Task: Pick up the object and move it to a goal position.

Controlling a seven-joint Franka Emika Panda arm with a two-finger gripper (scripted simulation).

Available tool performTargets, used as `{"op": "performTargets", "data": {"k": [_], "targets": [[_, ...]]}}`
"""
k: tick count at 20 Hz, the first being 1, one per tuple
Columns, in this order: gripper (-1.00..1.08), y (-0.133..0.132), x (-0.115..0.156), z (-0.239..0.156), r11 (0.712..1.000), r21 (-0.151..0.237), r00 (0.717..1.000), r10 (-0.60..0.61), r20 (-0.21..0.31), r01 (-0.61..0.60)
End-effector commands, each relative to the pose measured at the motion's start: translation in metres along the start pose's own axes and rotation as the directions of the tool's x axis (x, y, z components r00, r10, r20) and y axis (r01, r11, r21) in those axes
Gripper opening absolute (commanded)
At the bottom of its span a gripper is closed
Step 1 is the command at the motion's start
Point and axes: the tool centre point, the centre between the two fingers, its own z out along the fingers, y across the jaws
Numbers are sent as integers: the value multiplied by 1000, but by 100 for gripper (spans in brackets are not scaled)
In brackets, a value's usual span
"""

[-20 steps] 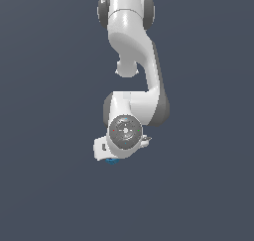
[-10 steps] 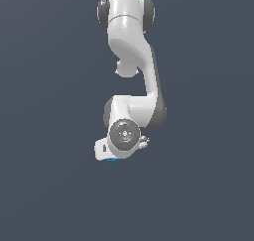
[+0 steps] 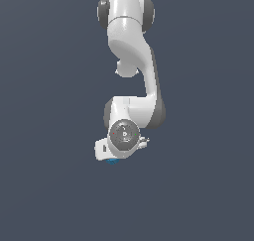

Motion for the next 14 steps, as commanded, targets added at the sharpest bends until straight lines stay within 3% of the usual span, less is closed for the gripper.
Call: {"op": "performTargets", "data": {"k": [1,7,14], "targets": [[-100,0,0,0,1000,0,1000,-1,0,1],[-100,2,-2,-6,1000,0,1000,0,0,0],[-100,13,-15,-45,1000,0,1000,0,0,0]]}}
